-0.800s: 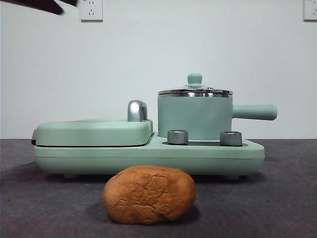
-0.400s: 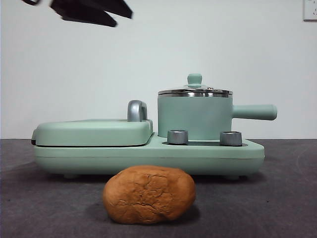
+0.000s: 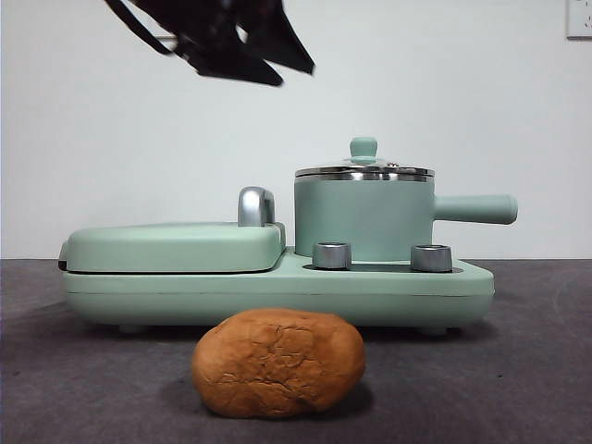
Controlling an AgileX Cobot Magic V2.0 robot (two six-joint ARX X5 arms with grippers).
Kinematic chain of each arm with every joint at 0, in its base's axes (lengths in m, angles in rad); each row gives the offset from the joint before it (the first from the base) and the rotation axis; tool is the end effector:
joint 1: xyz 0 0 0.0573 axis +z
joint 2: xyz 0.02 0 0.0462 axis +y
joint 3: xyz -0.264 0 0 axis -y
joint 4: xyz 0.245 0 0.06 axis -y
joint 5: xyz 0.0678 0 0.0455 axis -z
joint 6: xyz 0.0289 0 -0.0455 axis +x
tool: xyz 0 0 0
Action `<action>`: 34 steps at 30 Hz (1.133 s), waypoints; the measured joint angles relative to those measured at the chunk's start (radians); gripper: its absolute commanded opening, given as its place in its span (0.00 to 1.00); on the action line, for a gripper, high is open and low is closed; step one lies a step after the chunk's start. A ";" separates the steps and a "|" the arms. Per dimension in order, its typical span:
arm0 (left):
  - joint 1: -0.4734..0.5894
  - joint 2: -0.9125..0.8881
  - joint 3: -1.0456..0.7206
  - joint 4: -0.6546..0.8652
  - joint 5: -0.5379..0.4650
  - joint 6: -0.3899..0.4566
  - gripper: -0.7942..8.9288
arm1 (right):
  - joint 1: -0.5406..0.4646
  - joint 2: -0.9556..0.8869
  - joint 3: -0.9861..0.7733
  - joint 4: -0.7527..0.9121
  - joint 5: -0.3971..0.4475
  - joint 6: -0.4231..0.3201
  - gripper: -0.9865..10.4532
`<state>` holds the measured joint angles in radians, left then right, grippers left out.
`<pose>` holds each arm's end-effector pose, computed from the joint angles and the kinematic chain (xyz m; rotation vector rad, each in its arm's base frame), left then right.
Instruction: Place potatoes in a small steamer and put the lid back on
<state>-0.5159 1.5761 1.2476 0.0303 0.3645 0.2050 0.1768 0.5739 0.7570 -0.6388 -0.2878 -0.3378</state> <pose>0.3109 -0.1882 0.3174 0.2134 0.2165 -0.9024 0.1108 0.0281 0.3084 -0.3004 0.3773 0.5292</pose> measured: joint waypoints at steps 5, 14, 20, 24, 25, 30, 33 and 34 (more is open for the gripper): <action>-0.011 0.140 0.109 0.004 0.000 -0.019 0.40 | 0.000 0.000 0.000 0.000 0.000 0.002 0.31; -0.029 0.298 0.276 0.005 0.000 -0.063 0.40 | 0.000 0.000 0.000 0.000 0.000 0.002 0.31; -0.057 0.344 0.304 0.010 0.001 -0.063 0.40 | 0.000 0.000 0.000 0.000 0.000 0.002 0.31; -0.069 0.367 0.304 0.010 0.002 -0.063 0.40 | 0.000 0.000 0.000 0.000 0.000 0.002 0.31; -0.070 0.370 0.304 0.010 0.002 -0.062 0.40 | 0.000 0.000 0.000 0.000 0.000 0.002 0.31; -0.073 0.380 0.304 0.014 0.002 -0.046 0.40 | 0.000 0.000 0.000 0.000 0.000 0.002 0.31; -0.073 0.393 0.304 0.014 0.002 -0.040 0.40 | 0.000 0.000 0.000 0.000 0.000 0.002 0.31; -0.073 0.397 0.304 0.014 0.002 -0.040 0.40 | 0.000 0.000 0.000 0.000 0.000 0.002 0.31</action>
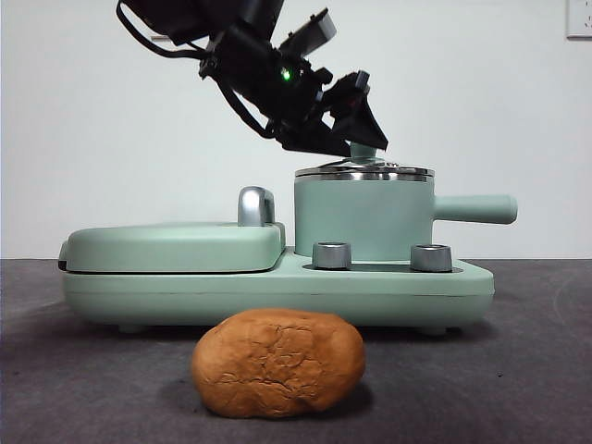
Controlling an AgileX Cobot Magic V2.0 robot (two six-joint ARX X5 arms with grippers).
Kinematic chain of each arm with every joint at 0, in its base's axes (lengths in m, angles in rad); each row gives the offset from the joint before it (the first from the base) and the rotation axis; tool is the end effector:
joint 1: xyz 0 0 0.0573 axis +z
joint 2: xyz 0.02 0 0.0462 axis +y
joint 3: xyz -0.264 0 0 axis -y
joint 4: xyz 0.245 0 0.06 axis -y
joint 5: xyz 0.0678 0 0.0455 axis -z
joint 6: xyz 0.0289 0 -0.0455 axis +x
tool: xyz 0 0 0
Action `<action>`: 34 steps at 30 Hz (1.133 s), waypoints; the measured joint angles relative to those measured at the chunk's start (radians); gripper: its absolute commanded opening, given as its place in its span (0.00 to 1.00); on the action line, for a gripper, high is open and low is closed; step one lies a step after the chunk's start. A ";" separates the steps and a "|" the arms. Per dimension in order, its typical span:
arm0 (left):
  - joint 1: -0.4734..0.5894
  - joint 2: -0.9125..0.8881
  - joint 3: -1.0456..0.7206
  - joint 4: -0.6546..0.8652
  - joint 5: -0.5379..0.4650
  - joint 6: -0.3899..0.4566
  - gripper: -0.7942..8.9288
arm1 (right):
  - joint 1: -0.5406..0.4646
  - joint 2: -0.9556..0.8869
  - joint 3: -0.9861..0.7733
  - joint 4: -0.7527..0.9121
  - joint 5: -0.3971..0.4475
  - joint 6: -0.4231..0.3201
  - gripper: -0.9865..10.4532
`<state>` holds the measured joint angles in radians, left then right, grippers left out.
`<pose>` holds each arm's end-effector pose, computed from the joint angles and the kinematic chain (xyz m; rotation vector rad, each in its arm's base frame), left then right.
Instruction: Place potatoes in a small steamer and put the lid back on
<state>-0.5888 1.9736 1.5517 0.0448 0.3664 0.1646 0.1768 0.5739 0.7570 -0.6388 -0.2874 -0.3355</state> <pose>0.3765 -0.2639 0.2659 0.1935 0.3109 -0.9739 0.1108 0.0281 0.3084 -0.2983 0.3779 0.5284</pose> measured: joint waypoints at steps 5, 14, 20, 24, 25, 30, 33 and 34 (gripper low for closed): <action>-0.002 0.008 0.000 -0.002 0.000 0.000 0.36 | 0.000 0.000 0.000 0.000 0.000 0.000 0.31; -0.003 0.008 0.001 0.005 -0.004 0.008 0.22 | 0.000 0.000 0.000 0.000 0.002 0.000 0.31; -0.005 0.008 0.003 0.004 -0.001 0.027 0.13 | 0.000 0.010 0.000 0.000 0.002 0.000 0.31; -0.005 0.008 0.003 0.004 -0.001 0.046 0.09 | 0.000 0.013 0.000 0.000 0.002 0.000 0.31; -0.005 0.008 0.003 0.004 -0.001 0.052 0.09 | 0.000 0.013 0.000 0.000 0.002 0.000 0.31; -0.005 0.008 0.003 0.003 -0.001 0.060 0.09 | 0.000 0.014 0.000 0.000 0.002 0.000 0.31; -0.005 0.002 0.003 -0.005 -0.003 0.061 0.09 | 0.000 0.014 0.000 0.000 0.002 0.000 0.31; -0.005 -0.001 0.003 -0.012 -0.003 0.061 0.09 | 0.000 0.014 0.000 0.000 0.002 0.000 0.31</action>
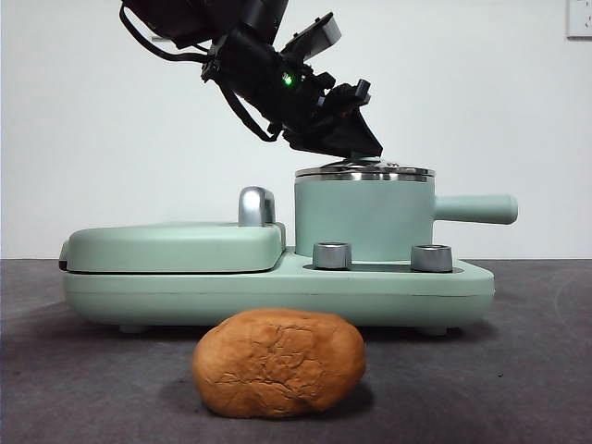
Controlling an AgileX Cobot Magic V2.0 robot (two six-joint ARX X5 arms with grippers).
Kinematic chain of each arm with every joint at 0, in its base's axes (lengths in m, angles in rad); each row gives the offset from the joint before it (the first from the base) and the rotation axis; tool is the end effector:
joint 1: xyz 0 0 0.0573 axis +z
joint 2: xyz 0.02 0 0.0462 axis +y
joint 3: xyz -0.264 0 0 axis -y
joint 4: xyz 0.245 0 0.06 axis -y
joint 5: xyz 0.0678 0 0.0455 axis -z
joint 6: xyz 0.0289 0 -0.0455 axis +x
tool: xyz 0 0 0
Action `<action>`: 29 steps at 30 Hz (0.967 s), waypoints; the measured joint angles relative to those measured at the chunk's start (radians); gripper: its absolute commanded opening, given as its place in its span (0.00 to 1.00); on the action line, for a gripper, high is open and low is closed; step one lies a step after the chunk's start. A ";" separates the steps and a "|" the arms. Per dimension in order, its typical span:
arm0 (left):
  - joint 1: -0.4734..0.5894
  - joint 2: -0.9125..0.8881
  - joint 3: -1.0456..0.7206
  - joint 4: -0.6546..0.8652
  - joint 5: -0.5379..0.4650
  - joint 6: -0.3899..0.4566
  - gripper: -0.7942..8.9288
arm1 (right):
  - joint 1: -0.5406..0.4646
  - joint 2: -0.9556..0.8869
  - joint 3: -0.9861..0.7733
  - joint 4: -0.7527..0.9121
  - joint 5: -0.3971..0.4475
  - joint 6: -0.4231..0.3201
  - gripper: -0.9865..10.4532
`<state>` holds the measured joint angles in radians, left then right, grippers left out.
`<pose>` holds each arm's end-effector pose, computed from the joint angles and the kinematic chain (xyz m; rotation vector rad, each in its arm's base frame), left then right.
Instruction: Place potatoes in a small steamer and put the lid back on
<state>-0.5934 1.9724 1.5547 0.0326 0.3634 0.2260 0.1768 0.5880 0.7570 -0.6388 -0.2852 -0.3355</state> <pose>0.3751 -0.2654 0.2663 0.2517 0.2892 -0.9862 0.1137 0.0286 0.3070 -0.2977 0.3924 0.5281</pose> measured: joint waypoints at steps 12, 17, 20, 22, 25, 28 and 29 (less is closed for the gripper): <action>0.013 -0.160 0.000 -0.058 -0.002 -0.024 0.09 | 0.000 0.000 0.000 0.000 0.000 0.000 0.31; 0.042 -0.228 0.000 -0.187 -0.002 -0.032 0.09 | 0.000 0.000 0.000 0.000 0.000 0.000 0.31; 0.065 -0.268 0.000 -0.270 -0.002 -0.032 0.09 | 0.000 0.000 0.000 0.000 -0.001 0.000 0.31; 0.082 -0.300 0.000 -0.325 -0.002 -0.032 0.09 | 0.000 0.000 0.000 0.000 -0.001 0.000 0.31; 0.119 -0.359 0.000 -0.427 -0.002 -0.032 0.10 | 0.000 0.000 0.000 0.000 -0.001 0.000 0.31; 0.154 -0.420 -0.019 -0.497 -0.003 -0.032 0.10 | 0.000 0.000 0.000 0.000 -0.002 0.000 0.31; 0.168 -0.446 -0.034 -0.518 -0.003 -0.032 0.10 | 0.000 0.000 0.000 0.000 -0.002 0.000 0.31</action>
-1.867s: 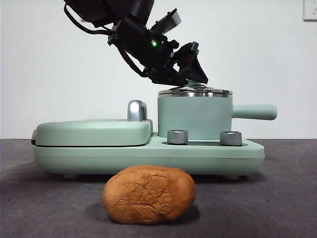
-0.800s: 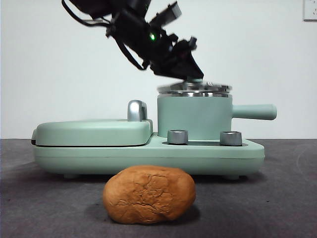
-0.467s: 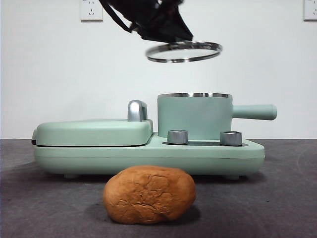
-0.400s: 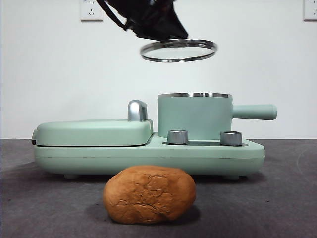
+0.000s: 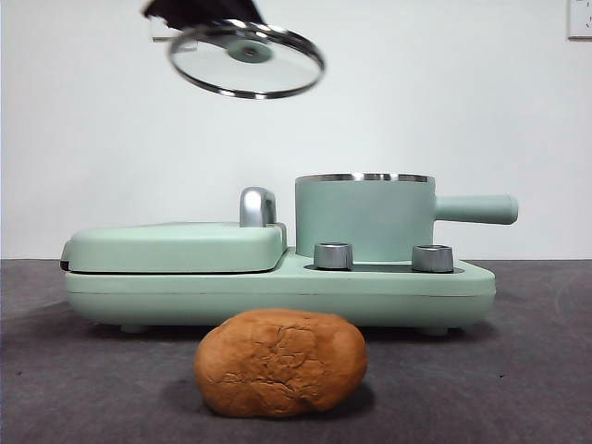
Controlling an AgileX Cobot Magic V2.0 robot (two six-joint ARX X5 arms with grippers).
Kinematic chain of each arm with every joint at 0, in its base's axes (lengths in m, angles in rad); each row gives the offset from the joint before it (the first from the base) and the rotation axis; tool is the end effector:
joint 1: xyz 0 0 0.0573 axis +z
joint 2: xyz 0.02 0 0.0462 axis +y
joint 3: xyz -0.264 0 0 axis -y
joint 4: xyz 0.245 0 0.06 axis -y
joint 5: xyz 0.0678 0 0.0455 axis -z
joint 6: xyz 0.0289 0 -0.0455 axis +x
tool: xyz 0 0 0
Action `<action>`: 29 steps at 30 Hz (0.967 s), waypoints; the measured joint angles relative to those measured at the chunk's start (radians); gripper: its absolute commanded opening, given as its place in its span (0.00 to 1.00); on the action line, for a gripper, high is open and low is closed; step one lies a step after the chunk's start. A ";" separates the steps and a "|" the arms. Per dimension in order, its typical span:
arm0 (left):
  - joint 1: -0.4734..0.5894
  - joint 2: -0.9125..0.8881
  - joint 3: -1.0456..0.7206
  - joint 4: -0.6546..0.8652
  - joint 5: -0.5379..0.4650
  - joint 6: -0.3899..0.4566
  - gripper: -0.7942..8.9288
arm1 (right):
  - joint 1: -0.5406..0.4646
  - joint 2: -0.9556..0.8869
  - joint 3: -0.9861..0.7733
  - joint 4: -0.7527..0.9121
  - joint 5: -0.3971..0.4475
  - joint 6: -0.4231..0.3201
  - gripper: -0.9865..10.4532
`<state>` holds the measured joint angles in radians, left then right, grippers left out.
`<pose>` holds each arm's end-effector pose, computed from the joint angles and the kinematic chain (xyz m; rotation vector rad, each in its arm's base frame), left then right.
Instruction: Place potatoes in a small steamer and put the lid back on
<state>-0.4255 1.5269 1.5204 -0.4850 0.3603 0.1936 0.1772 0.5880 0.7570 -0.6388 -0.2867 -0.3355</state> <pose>0.3031 -0.1486 0.3809 0.1962 0.4279 -0.8161 0.1137 0.0287 0.3071 -0.2974 0.3921 0.5299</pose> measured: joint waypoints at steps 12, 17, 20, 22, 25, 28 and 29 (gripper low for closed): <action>0.100 -0.232 -0.150 -0.051 0.000 -0.014 0.10 | 0.177 0.040 0.001 0.006 -0.010 -0.013 0.35; 0.118 -0.262 -0.150 -0.074 0.000 -0.015 0.10 | 0.332 0.151 0.002 0.034 -0.022 -0.051 0.39; 0.121 -0.264 -0.150 -0.073 0.000 -0.015 0.10 | 0.417 0.243 0.002 0.078 -0.024 -0.058 0.40; 0.122 -0.264 -0.151 -0.074 0.000 -0.015 0.10 | 0.462 0.308 0.002 0.114 -0.024 -0.060 0.40; 0.122 -0.264 -0.151 -0.072 0.000 -0.015 0.10 | 0.501 0.406 0.002 0.158 -0.027 -0.061 0.41; 0.122 -0.264 -0.151 -0.072 0.000 -0.022 0.10 | 0.527 0.501 0.002 0.190 -0.028 -0.061 0.41; 0.122 -0.264 -0.151 -0.072 0.000 -0.023 0.10 | 0.533 0.528 0.002 0.199 -0.028 -0.061 0.41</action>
<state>-0.3038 1.2629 1.3689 -0.5575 0.3603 0.1707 0.7097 1.1156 0.7589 -0.4397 -0.3149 -0.3962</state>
